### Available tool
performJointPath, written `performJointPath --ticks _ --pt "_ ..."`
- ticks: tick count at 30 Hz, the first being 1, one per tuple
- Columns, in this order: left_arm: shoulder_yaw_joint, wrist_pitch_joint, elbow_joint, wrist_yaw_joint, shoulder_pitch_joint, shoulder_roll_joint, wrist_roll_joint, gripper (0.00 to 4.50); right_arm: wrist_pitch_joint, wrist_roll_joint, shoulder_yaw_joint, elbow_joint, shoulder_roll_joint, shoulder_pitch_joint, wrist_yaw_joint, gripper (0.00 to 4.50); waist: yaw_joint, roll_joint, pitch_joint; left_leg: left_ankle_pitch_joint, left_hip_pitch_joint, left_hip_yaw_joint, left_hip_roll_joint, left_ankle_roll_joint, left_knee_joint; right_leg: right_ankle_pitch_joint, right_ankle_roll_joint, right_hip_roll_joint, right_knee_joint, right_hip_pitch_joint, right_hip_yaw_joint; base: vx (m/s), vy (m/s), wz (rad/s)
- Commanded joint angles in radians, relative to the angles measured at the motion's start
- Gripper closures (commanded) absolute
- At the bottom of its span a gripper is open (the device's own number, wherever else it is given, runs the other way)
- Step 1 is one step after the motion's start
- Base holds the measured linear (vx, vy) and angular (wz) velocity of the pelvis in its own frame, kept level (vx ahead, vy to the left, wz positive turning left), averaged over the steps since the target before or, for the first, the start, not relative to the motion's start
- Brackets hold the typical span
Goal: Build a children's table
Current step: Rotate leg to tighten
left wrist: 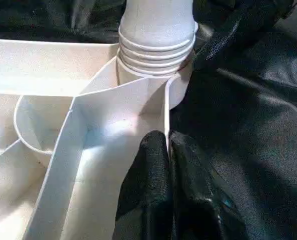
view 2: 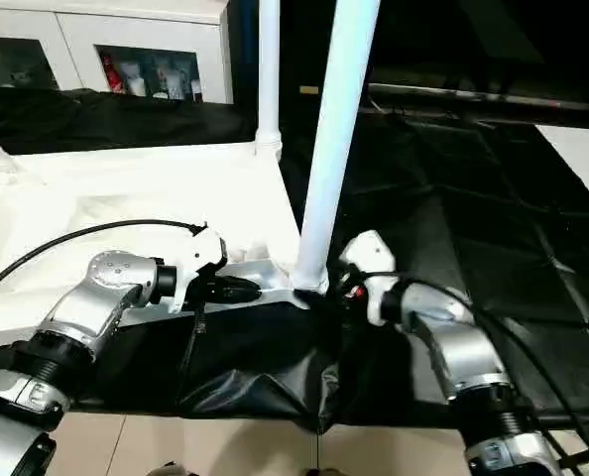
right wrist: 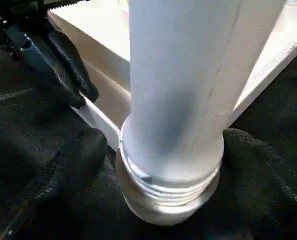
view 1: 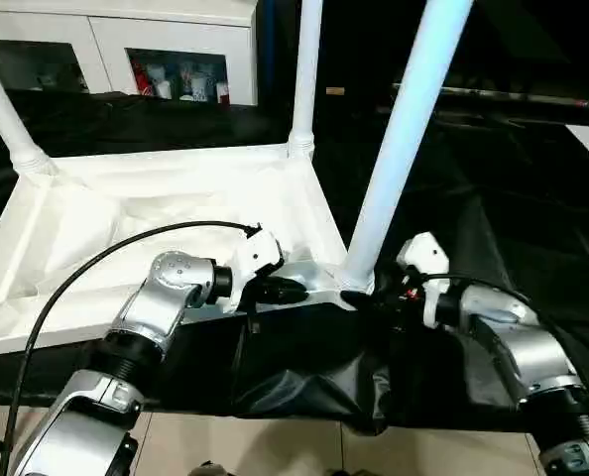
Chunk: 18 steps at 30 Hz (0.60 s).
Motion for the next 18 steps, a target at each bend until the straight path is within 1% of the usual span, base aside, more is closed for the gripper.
performJointPath --ticks 1,3,4,6,9,10,13,18 --pt "-0.005 -0.002 -0.057 -0.028 -0.001 -0.021 -0.033 4.50 0.001 0.007 -0.011 0.011 0.009 -0.022 0.009 0.62 -0.002 -0.018 -0.074 -0.158 -0.004 0.000 0.025 0.063 -0.068 -0.333 -0.159 -0.060 -0.069 0.062 0.053 0.000 0.000 0.00" --pt "-0.005 0.004 -0.061 -0.026 0.001 -0.020 -0.032 4.50 0.000 0.018 -0.015 0.012 0.014 -0.025 0.011 0.88 -0.001 -0.018 -0.075 -0.145 -0.004 0.000 0.026 0.065 -0.068 -0.302 -0.169 -0.059 -0.064 0.063 0.054 0.000 0.000 0.00" --pt "-0.005 0.005 -0.062 -0.025 0.001 -0.020 -0.033 4.50 0.000 0.022 -0.016 0.012 0.015 -0.026 0.011 0.88 -0.001 -0.017 -0.075 -0.141 -0.004 0.000 0.026 0.067 -0.068 -0.294 -0.171 -0.059 -0.063 0.063 0.054 0.000 0.000 0.00" --pt "-0.007 0.006 -0.061 -0.022 0.000 -0.016 -0.031 4.50 0.000 0.024 -0.015 0.013 0.015 -0.027 0.017 1.08 -0.001 -0.018 -0.076 -0.132 -0.005 0.002 0.025 0.071 -0.066 -0.268 -0.180 -0.057 -0.061 0.064 0.054 0.000 0.000 0.00" --pt "-0.008 0.008 -0.061 -0.023 0.001 -0.014 -0.029 4.50 -0.004 0.022 -0.015 0.017 0.016 -0.026 0.022 1.42 0.000 -0.018 -0.076 -0.133 -0.006 0.002 0.023 0.072 -0.066 -0.283 -0.174 -0.058 -0.063 0.065 0.054 0.000 0.000 0.00" --pt "-0.008 0.009 -0.062 -0.023 0.002 -0.012 -0.029 4.50 -0.007 0.019 -0.015 0.022 0.018 -0.027 0.023 1.42 0.000 -0.017 -0.076 -0.135 -0.005 0.002 0.023 0.071 -0.066 -0.291 -0.171 -0.058 -0.064 0.064 0.053 0.000 0.000 0.00" --pt "-0.008 0.011 -0.063 -0.023 0.004 -0.011 -0.028 4.50 -0.006 0.020 -0.015 0.021 0.019 -0.023 0.025 1.68 0.000 -0.018 -0.075 -0.140 -0.005 0.002 0.023 0.069 -0.066 -0.304 -0.166 -0.058 -0.065 0.064 0.053 0.000 0.000 0.00" --pt "-0.008 0.012 -0.064 -0.024 0.006 -0.008 -0.026 4.50 -0.008 0.020 -0.015 0.022 0.023 -0.020 0.023 1.78 0.000 -0.017 -0.077 -0.133 -0.005 0.001 0.024 0.068 -0.065 -0.284 -0.172 -0.057 -0.062 0.065 0.053 0.000 0.000 0.00"
